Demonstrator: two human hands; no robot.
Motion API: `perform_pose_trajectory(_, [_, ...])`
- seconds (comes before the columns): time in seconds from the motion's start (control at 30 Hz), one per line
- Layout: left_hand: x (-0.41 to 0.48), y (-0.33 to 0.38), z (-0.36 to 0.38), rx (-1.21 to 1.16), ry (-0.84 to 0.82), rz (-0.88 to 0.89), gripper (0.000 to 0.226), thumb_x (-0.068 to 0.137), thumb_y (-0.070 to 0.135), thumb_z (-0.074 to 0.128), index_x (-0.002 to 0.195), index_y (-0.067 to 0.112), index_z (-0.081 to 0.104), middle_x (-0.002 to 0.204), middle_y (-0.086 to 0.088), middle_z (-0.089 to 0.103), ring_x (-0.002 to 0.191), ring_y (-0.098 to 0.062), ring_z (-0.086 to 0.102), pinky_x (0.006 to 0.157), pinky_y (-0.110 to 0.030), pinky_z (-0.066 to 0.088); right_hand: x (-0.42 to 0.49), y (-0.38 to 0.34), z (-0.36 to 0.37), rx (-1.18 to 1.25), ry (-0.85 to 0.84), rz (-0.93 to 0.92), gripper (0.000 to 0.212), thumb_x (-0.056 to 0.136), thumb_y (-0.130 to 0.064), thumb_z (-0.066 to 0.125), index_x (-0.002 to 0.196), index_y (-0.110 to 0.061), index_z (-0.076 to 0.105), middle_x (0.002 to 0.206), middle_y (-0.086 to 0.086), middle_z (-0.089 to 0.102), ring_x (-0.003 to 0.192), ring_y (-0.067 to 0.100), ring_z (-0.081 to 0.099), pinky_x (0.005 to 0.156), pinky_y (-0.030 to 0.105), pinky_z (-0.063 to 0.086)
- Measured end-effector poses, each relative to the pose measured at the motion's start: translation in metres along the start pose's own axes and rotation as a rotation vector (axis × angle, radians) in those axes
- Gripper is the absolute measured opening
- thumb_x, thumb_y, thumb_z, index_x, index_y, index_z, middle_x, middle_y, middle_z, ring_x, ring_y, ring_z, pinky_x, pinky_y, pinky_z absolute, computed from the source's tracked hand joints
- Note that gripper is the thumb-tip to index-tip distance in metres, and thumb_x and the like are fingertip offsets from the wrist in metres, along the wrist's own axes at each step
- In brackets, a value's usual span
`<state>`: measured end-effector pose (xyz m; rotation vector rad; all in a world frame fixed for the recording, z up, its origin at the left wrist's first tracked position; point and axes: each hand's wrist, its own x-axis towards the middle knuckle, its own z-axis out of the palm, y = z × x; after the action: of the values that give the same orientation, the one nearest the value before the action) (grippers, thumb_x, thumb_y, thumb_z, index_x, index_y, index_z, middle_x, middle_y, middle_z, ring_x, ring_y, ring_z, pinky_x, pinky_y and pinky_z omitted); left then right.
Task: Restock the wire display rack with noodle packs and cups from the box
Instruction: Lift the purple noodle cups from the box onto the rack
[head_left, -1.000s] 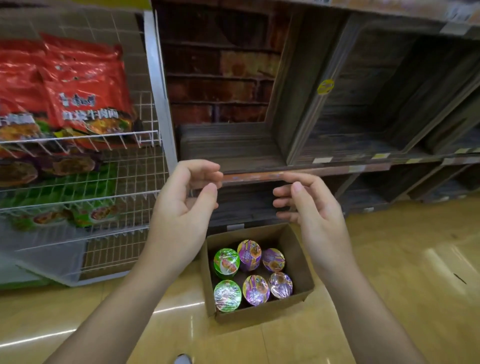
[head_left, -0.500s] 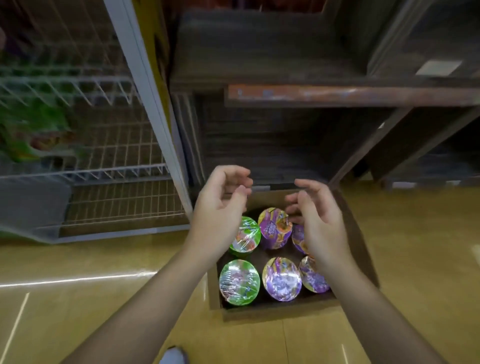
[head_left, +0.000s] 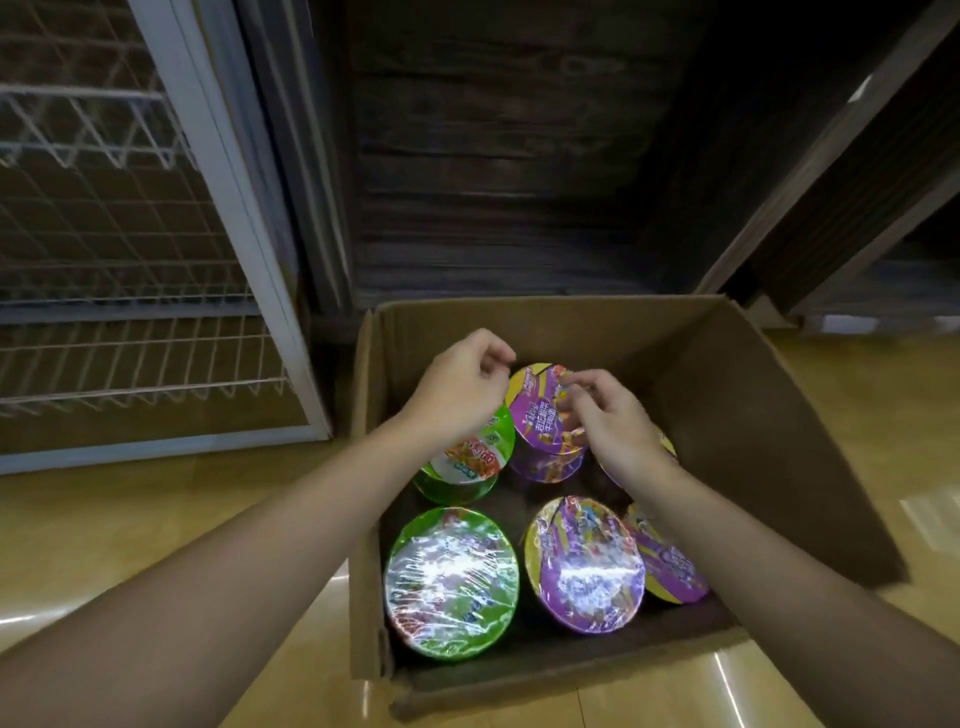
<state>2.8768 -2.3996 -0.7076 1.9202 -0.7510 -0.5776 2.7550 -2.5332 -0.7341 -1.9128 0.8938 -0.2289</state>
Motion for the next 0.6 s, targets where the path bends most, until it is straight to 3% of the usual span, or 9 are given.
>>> perform_pose_trajectory(0.1, [0.009, -0.006, 0.023, 0.089, -0.073, 0.045, 0.018, 0.093, 0.007, 0.053, 0.105, 0.015, 0.064, 0.098, 0.003, 0.063, 0.097, -0.015, 0.061, 0.087, -0.032, 0.051, 0.015, 0.019, -0.006, -0.17, -0.034, -0.017, 0.016, 0.101, -0.028, 0.048, 0.112, -0.023, 0.058, 0.095, 0.005, 0.066, 0.085, 0.024, 0.064, 0.072, 0.038, 0.05])
perform_pose_trajectory(0.23, [0.01, -0.01, 0.054, 0.184, -0.184, 0.087, 0.021, 0.091, 0.008, 0.052, 0.109, 0.012, 0.063, 0.106, -0.002, 0.063, 0.098, -0.017, 0.06, 0.082, -0.025, 0.045, 0.019, 0.043, -0.029, -0.29, -0.033, -0.012, 0.021, 0.1, -0.03, 0.05, 0.118, -0.022, 0.058, 0.093, -0.009, 0.06, 0.086, 0.009, 0.058, 0.065, 0.021, 0.043])
perform_pose_trajectory(0.33, [0.006, -0.018, 0.071, 0.198, -0.218, 0.071, 0.019, 0.091, 0.007, 0.052, 0.106, 0.013, 0.062, 0.104, -0.004, 0.064, 0.096, -0.019, 0.06, 0.082, -0.028, 0.046, 0.018, 0.061, -0.043, -0.36, -0.042, 0.039, 0.023, 0.101, -0.03, 0.048, 0.12, -0.021, 0.058, 0.092, -0.012, 0.056, 0.09, 0.009, 0.056, 0.071, 0.024, 0.045])
perform_pose_trajectory(0.43, [-0.008, -0.035, 0.083, 0.3, -0.316, 0.092, 0.018, 0.092, 0.01, 0.052, 0.108, 0.013, 0.06, 0.103, -0.001, 0.059, 0.096, -0.019, 0.059, 0.078, -0.026, 0.044, 0.02, 0.076, -0.048, -0.466, -0.102, 0.051, 0.024, 0.101, -0.024, 0.047, 0.119, -0.015, 0.06, 0.095, -0.006, 0.059, 0.099, 0.018, 0.059, 0.077, 0.025, 0.042])
perform_pose_trajectory(0.6, [-0.027, -0.046, 0.106, 0.577, -0.535, 0.178, 0.032, 0.097, 0.022, 0.052, 0.129, 0.019, 0.049, 0.127, -0.004, 0.046, 0.119, -0.02, 0.046, 0.096, -0.038, 0.044, 0.035, 0.104, -0.06, -0.717, -0.233, 0.123, 0.028, 0.102, -0.022, 0.042, 0.12, -0.008, 0.059, 0.119, 0.013, 0.063, 0.111, 0.027, 0.057, 0.084, 0.03, 0.042])
